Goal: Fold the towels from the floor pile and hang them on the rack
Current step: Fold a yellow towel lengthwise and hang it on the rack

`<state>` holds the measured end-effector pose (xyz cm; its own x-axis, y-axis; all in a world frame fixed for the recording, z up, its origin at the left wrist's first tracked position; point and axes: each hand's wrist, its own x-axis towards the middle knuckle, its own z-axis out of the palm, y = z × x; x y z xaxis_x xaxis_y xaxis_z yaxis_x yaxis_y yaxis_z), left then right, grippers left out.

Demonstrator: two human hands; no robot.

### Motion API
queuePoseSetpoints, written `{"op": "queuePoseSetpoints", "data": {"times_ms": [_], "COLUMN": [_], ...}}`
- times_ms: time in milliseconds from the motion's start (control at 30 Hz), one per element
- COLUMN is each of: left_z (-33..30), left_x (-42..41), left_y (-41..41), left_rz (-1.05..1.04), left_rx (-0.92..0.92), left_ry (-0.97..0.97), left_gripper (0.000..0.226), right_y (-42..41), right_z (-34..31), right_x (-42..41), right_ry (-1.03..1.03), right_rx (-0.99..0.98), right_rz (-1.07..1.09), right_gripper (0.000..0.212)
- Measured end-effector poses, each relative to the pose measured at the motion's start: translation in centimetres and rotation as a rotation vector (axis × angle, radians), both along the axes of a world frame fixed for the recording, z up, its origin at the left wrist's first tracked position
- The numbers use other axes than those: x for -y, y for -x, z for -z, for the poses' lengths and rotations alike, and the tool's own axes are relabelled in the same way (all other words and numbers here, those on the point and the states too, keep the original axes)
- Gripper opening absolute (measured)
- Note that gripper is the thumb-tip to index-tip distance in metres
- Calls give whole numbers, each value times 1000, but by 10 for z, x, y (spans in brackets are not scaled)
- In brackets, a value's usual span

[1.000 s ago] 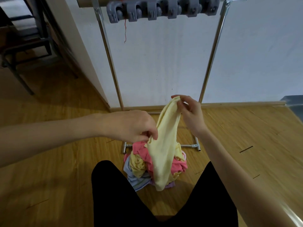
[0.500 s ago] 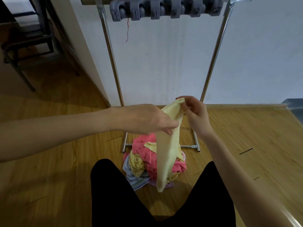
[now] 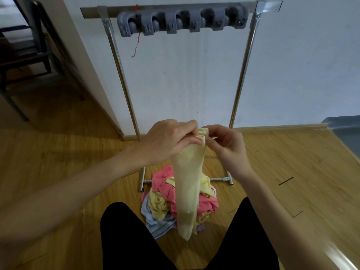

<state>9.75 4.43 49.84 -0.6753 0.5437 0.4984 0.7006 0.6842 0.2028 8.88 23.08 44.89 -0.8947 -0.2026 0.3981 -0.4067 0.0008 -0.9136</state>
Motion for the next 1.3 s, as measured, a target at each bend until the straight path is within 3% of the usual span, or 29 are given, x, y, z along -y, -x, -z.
{"op": "queuePoseSetpoints", "data": {"times_ms": [333,533,700,833,900,967,1033,1167,1300], "left_z": [2,-1,-15,-7,8,35,70,143,173], "left_x": [1,-2,-3,2,9,18,29,43,27], "left_y": [-3,0,5,8,7,2,-5,-11,-9], "left_rz": [-85,-118,-111,-89,-131,-218,-281,-289,-338], "left_rx": [-72,-55,-76,-21,21,142,383,860,985], "left_ry": [32,-27,-59,-249,-380,-489,-556,-617,-718], "left_gripper": [28,27,27,30,50,82,88,46,24], "right_y": [-6,-3,5,10,13,15,16,16,20], "right_z": [-2,-6,-14,-17,-14,-10,-9,-14,-27], "right_x": [3,0,3,12,18,23,25,30,36], "right_ry": [122,143,87,98,93,91,87,105,164], "right_rx": [88,104,55,37,70,96,120,180,211], "right_rz": [-137,-234,-133,-44,20,64,83,106,161], "right_gripper": [16,27,28,16,13,11,10,10,9]}}
